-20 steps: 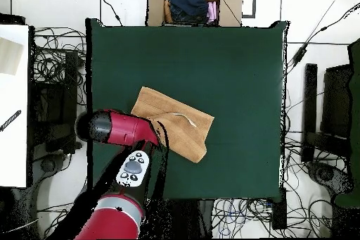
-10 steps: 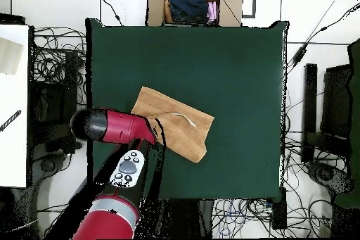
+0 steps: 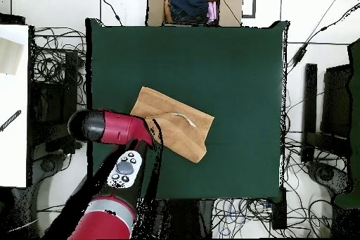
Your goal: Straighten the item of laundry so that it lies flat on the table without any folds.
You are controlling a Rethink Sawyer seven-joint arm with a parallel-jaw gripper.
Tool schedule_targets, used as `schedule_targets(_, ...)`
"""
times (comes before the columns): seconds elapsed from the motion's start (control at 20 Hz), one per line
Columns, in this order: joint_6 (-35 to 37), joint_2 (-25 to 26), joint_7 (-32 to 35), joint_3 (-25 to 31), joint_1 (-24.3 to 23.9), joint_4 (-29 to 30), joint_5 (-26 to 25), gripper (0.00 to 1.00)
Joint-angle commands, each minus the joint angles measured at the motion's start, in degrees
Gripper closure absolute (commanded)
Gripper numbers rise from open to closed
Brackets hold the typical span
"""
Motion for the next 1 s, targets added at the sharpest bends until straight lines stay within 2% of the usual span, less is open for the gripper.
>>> schedule_targets(0.05,1.2,3.0,13.3,2.6,2.0,0.1,-0.8,0.0)
schedule_targets(0.45,6.6,4.2,11.4,2.0,4.2,-5.8,-2.0,0.0)
schedule_targets(1.0,6.7,5.7,11.1,3.0,3.3,-8.7,-0.9,0.0)
